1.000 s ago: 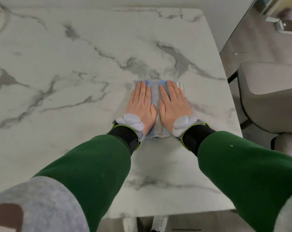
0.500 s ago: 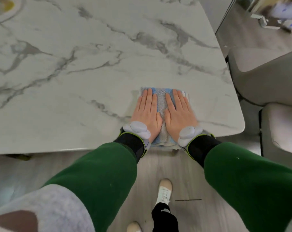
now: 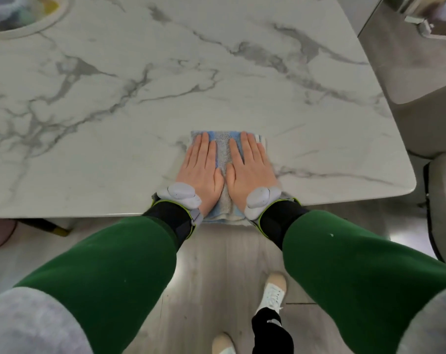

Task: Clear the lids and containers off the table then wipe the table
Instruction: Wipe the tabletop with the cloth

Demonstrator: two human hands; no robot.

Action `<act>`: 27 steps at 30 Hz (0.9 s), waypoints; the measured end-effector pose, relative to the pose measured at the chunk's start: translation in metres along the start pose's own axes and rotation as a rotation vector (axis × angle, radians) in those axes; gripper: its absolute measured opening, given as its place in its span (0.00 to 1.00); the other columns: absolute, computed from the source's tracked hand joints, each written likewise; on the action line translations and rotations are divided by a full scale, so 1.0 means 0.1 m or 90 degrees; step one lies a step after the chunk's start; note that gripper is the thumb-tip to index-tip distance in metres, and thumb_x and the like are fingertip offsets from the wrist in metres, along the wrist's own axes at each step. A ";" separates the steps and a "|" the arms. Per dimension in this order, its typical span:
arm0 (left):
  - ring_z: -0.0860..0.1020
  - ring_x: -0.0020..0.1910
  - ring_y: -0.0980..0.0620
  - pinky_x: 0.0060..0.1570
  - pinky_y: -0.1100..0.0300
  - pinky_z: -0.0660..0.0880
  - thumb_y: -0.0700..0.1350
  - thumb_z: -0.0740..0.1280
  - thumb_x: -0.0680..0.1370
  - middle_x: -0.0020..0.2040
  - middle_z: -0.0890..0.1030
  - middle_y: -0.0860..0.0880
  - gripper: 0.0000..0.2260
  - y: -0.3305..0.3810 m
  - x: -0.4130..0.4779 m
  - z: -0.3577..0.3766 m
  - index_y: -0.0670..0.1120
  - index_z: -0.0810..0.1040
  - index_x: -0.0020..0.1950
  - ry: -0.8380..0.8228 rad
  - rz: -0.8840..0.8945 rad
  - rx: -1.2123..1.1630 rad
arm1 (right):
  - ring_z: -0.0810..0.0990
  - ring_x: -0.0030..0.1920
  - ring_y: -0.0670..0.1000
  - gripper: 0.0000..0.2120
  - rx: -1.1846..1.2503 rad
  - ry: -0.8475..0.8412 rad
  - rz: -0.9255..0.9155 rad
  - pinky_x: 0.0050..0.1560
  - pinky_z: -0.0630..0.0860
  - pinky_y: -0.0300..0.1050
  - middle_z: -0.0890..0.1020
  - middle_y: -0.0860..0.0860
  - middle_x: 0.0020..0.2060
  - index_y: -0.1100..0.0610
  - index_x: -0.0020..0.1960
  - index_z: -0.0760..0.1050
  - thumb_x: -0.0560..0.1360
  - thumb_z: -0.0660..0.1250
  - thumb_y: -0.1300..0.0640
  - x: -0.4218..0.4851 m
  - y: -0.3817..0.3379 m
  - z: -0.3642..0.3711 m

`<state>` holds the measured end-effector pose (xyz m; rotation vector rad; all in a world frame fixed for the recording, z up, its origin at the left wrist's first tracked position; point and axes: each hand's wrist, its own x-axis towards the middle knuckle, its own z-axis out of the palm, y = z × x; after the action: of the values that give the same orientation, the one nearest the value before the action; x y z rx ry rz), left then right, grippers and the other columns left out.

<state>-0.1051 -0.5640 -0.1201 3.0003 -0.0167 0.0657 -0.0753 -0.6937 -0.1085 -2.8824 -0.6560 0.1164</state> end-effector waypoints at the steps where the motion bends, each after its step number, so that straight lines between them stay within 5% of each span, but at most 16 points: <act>1: 0.47 0.79 0.43 0.78 0.54 0.44 0.45 0.51 0.81 0.78 0.49 0.39 0.26 -0.01 0.04 0.00 0.37 0.50 0.77 0.002 -0.002 -0.001 | 0.43 0.77 0.55 0.26 0.000 0.001 -0.002 0.77 0.40 0.49 0.46 0.58 0.77 0.58 0.77 0.46 0.82 0.45 0.52 0.03 0.00 0.00; 18: 0.47 0.79 0.43 0.78 0.54 0.43 0.45 0.50 0.81 0.78 0.48 0.39 0.26 -0.47 1.80 -0.01 0.37 0.50 0.77 0.001 -0.033 0.018 | 0.43 0.77 0.55 0.26 -0.020 -0.010 -0.011 0.77 0.40 0.48 0.45 0.58 0.77 0.58 0.77 0.44 0.82 0.44 0.52 1.82 0.34 -0.19; 23: 0.48 0.78 0.42 0.78 0.54 0.44 0.47 0.43 0.78 0.78 0.50 0.38 0.29 -0.65 2.34 -0.05 0.36 0.52 0.77 0.002 -0.042 0.005 | 0.42 0.77 0.55 0.26 -0.023 -0.028 -0.026 0.77 0.41 0.50 0.45 0.58 0.77 0.58 0.77 0.44 0.82 0.43 0.52 2.43 0.41 -0.25; 27: 0.48 0.79 0.43 0.78 0.54 0.44 0.45 0.50 0.81 0.78 0.50 0.39 0.26 -0.80 2.74 -0.04 0.37 0.51 0.77 0.010 -0.044 -0.002 | 0.41 0.77 0.55 0.26 -0.025 -0.029 -0.030 0.77 0.39 0.48 0.44 0.58 0.77 0.58 0.78 0.43 0.82 0.43 0.52 2.85 0.46 -0.27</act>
<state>0.1696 -0.4864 -0.1151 2.9938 0.0887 0.0822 0.2039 -0.6144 -0.1012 -2.9070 -0.7409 0.1655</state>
